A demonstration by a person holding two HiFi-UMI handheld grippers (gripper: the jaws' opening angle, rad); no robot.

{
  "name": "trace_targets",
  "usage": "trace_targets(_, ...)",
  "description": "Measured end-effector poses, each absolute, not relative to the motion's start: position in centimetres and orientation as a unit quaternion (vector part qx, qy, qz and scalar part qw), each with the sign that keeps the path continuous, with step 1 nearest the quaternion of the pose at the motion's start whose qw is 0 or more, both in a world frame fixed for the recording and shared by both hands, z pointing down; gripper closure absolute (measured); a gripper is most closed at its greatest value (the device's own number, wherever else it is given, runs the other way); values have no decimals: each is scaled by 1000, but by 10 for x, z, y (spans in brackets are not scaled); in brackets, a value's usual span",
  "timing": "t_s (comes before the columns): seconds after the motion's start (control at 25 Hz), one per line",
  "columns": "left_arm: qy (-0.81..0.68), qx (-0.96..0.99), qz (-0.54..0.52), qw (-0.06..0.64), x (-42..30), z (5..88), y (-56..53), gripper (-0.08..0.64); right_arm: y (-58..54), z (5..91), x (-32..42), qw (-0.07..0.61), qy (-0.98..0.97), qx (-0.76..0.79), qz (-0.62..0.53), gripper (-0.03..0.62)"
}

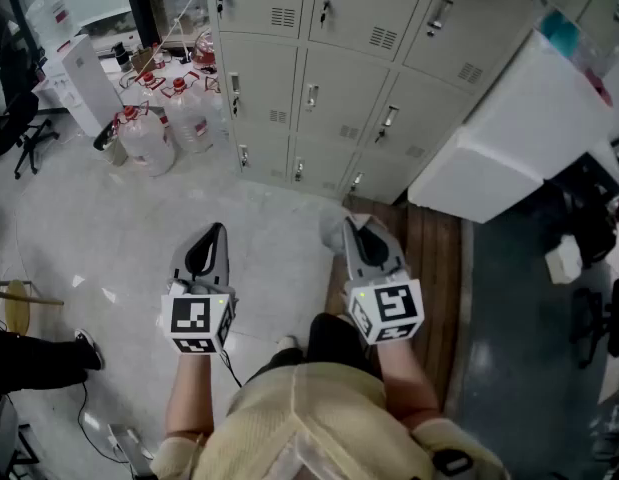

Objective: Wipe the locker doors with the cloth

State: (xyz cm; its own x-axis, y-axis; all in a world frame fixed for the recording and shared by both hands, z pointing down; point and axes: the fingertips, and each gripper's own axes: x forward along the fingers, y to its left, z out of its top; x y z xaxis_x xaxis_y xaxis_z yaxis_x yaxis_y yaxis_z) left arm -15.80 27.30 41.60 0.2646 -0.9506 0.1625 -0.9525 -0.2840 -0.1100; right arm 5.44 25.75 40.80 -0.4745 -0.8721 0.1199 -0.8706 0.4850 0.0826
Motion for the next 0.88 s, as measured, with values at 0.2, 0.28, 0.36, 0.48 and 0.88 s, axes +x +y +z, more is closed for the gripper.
trace_targets(0.2, -600, 792, 109, 33, -164, 426, 274, 558, 249, 416, 50, 73, -858, 507, -15, 588)
trace_targets(0.28, -605, 788, 109, 36, -170, 427, 275, 558, 248, 418, 45, 73, -861, 503, -14, 588)
trace_targets(0.36, -610, 785, 102, 25, -178, 424, 271, 558, 244, 418, 37, 72, -864, 498, -7, 588)
trace_targets(0.48, -619, 780, 93, 18, -189, 420, 265, 558, 234, 414, 26, 66, -870, 488, 2, 588)
trace_targets(0.88, -633, 768, 90, 34, -206, 431, 235, 558, 192, 421, -4, 97, -880, 464, -6, 588)
